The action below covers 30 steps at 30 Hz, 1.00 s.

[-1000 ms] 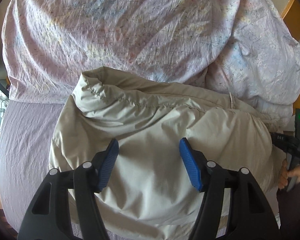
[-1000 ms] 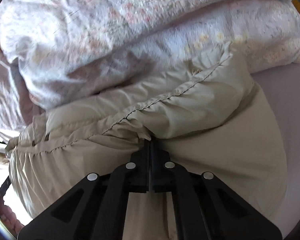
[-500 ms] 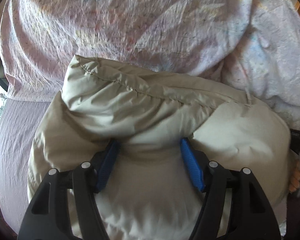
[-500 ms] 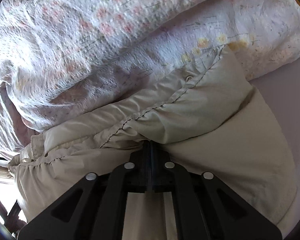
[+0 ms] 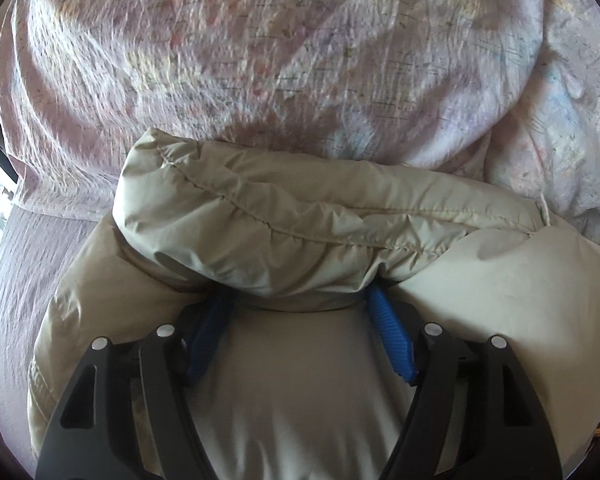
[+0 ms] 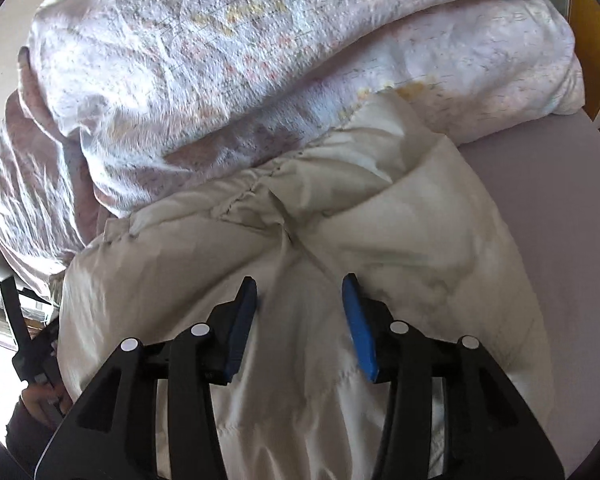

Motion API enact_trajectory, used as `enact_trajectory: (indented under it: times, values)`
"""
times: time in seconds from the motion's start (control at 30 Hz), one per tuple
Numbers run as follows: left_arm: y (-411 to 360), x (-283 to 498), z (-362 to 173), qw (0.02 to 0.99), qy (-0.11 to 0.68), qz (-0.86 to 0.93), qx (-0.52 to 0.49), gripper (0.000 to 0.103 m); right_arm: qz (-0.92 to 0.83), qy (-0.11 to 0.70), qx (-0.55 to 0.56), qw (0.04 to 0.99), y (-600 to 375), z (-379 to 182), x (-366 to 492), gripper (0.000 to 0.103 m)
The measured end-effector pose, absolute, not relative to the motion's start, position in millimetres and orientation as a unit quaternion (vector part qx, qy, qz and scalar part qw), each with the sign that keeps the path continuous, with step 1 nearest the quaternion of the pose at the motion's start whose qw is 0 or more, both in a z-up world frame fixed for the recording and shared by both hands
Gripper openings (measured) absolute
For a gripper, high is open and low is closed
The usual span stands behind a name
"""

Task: Fold large clothes
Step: 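Press the folded jacket flat with both tools near the collar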

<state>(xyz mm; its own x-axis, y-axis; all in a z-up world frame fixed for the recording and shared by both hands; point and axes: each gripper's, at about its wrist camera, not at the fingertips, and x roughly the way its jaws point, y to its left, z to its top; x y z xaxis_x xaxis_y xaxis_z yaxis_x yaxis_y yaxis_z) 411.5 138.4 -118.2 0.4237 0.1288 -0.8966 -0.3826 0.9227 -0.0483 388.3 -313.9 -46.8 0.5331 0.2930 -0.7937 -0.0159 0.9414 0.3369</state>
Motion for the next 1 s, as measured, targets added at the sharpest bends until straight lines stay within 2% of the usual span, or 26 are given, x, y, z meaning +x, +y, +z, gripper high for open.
enact_trajectory:
  times: [0.33,0.53,1.0]
  values:
    - [157,409,-134,0.84,0.506,0.142,-0.139,0.073,0.052,0.457,0.06,0.886,-294,-62,399,0.047]
    - [166,400,-137,0.847,0.493,0.14,-0.144,0.074,0.033,0.426,0.003,0.904,-262,-82,405,0.052]
    - [163,387,-159,0.861,0.464,0.147,-0.147,0.077,0.018,0.383,-0.026,0.923,-211,-117,417,0.055]
